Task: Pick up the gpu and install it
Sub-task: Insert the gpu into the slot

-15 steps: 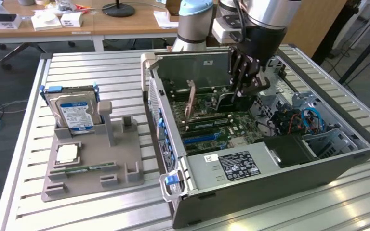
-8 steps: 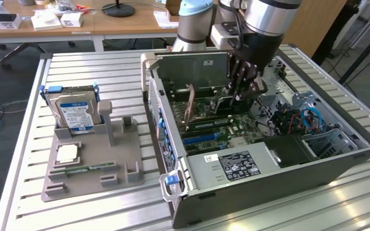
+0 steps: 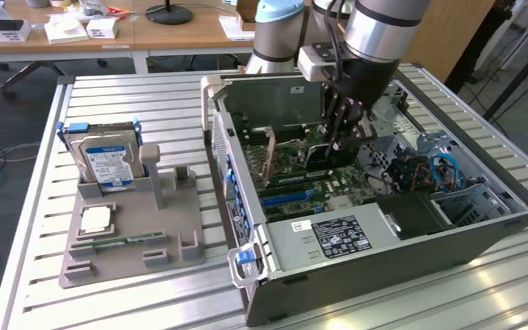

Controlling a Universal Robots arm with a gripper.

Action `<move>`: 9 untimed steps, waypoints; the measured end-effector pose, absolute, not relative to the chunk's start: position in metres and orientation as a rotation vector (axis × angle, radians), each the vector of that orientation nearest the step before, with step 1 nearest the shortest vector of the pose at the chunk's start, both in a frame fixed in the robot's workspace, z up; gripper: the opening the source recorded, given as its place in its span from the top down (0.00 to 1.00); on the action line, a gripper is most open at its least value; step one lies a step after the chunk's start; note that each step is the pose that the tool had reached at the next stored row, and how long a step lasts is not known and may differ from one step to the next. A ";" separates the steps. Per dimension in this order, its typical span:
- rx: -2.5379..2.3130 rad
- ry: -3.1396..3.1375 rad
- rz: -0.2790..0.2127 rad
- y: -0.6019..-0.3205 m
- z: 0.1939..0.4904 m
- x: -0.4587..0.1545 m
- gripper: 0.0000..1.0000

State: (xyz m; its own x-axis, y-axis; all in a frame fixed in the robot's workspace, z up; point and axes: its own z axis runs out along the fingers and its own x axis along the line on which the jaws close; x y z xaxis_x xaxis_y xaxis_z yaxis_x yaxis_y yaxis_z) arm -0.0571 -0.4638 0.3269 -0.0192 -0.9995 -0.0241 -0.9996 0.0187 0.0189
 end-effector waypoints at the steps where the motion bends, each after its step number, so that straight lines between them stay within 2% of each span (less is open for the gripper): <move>1: -2.198 2.239 0.048 -0.464 0.325 -0.057 0.74; 9: -2.203 2.234 0.048 -0.463 0.313 -0.058 0.74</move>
State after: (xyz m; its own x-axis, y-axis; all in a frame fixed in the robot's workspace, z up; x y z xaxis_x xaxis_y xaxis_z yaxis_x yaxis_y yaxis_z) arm -0.0585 -0.4628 0.3132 -0.0140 -0.9996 -0.0242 -0.9997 0.0136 0.0189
